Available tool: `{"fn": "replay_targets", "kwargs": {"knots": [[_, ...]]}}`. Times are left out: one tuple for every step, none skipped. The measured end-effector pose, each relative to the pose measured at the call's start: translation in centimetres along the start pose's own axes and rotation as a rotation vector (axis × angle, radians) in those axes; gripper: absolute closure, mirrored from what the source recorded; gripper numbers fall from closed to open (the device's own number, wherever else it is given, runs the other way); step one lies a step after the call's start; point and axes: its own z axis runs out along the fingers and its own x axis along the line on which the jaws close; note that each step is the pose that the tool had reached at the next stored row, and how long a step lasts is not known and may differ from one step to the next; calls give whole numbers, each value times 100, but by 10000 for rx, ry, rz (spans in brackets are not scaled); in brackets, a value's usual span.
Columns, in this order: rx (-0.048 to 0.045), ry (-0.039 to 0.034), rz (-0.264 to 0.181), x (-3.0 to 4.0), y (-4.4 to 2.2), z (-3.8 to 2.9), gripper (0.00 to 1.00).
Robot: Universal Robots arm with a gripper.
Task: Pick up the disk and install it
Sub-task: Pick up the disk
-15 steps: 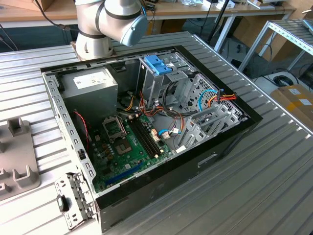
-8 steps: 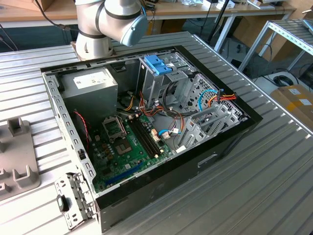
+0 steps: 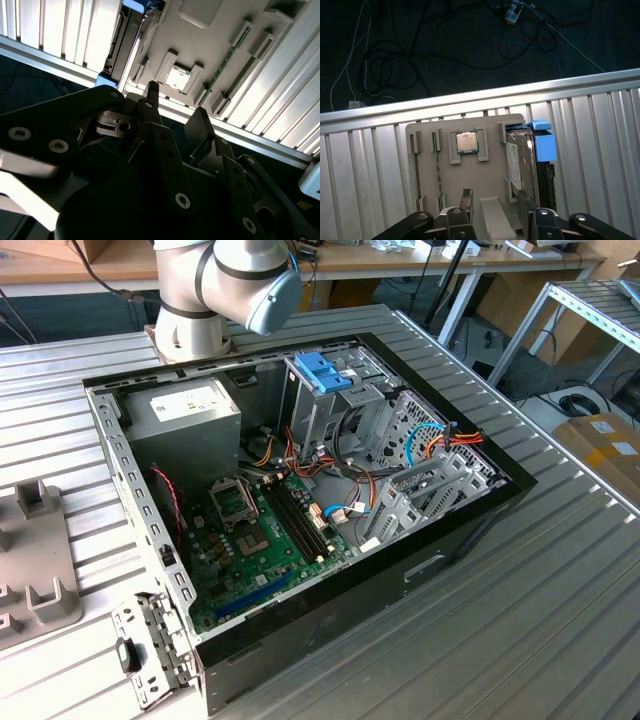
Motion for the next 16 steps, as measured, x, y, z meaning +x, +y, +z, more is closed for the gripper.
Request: {"fn": "replay_targets", "kwargs": {"knots": [[1,-1,-1,-8,1,3,52],[1,0,-1,-16,2,4,52],[1,-1,-1,-29,4,7,52],[1,0,-2,-37,6,9,52],[1,-1,-1,-48,7,11,52],[0,0,-1,-67,10,15,52],[1,-1,-1,-87,13,20,52],[1,-1,-1,-104,15,23,52],[1,-1,-2,-121,18,26,52],[1,-1,-1,-145,21,31,52],[1,-1,-1,-162,24,34,52],[0,0,-1,-189,28,40,52],[0,0,-6,-221,33,46,52],[-1,1,-43,-251,37,52,52],[-4,5,-111,-268,40,56,52],[-7,9,-182,-277,41,58,52]]}}
